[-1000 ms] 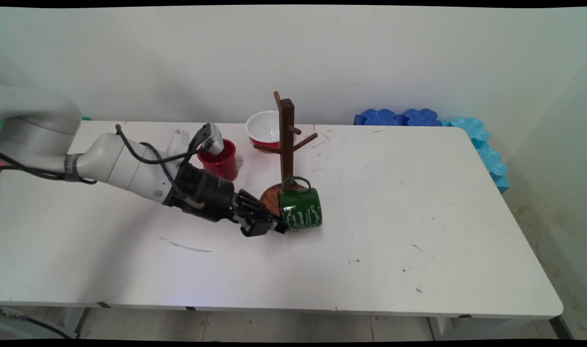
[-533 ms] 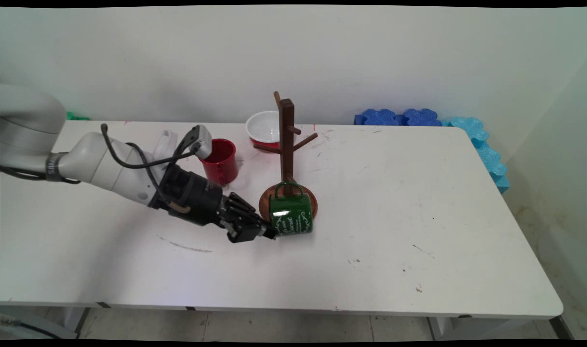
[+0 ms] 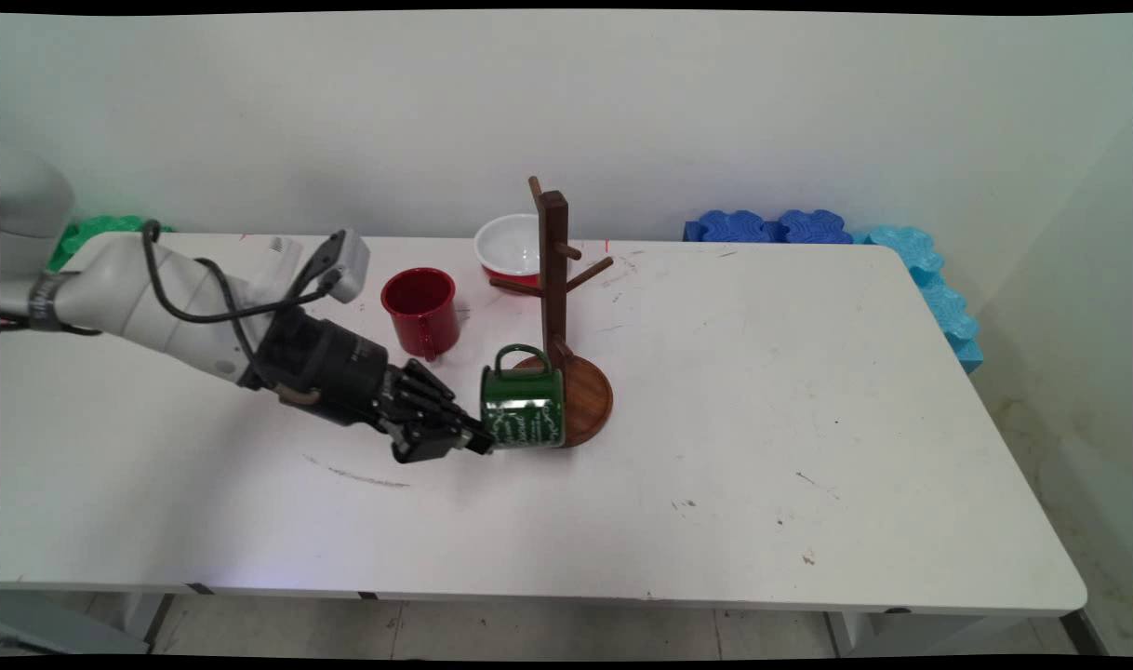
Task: Place the picked object on the table
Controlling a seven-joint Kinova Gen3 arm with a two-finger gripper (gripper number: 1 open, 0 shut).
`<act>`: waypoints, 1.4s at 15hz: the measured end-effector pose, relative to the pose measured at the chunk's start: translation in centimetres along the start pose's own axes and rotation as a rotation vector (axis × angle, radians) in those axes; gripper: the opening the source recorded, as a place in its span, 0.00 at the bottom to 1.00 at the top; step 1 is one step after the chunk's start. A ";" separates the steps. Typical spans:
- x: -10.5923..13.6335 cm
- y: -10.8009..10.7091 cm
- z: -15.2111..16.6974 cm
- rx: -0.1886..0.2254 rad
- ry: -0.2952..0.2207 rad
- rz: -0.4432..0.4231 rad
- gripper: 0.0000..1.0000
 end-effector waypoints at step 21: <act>0.3 -1.7 -6.5 0.228 -0.293 0.413 0.00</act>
